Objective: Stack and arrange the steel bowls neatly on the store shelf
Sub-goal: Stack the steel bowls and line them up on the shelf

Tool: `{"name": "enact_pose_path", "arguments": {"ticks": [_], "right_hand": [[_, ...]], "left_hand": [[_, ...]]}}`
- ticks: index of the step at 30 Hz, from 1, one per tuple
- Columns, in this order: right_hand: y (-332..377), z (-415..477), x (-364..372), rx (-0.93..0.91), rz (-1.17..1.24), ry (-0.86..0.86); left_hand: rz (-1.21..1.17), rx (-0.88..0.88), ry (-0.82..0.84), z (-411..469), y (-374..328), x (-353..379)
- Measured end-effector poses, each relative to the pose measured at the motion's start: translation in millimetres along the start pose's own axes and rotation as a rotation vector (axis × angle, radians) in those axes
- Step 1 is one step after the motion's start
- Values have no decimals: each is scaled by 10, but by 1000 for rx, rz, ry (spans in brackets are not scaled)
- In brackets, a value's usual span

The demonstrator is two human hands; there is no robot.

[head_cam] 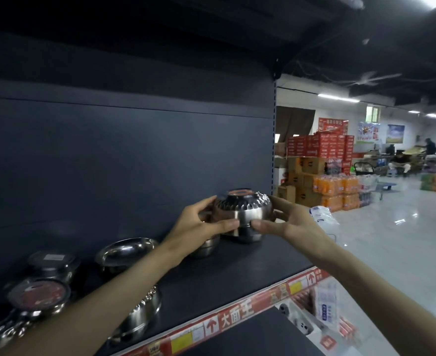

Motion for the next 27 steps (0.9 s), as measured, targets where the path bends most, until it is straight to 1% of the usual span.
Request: {"name": "enact_pose_path", "arguments": {"ticks": [7, 11, 16, 19, 23, 25, 27], "right_hand": [[214, -96, -262, -28, -35, -58], [221, -170, -323, -21, -68, -47], [218, -253, -357, 38, -16, -119], [194, -285, -367, 98, 31, -143], [102, -306, -401, 200, 143, -188], [90, -306, -398, 237, 189, -200], [90, -314, -398, 273, 260, -221]], "left_hand": [[-132, 13, 17, 53, -165, 249], [-145, 38, -5, 44, -221, 314], [-116, 113, 9, -73, -267, 393], [2, 183, 27, -186, -277, 434], [310, 339, -34, -371, -371, 472], [437, 367, -35, -405, -349, 503], [509, 387, -11, -426, -314, 528]]}}
Point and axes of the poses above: each hand's wrist, its own z-axis towards the middle knuckle, its own x-axis out of the palm, y = z × x, the point moved 9 cm from there along z, towards the middle knuckle, and after that the axes turned 12 degrees about -x, right-handed, at the moved point
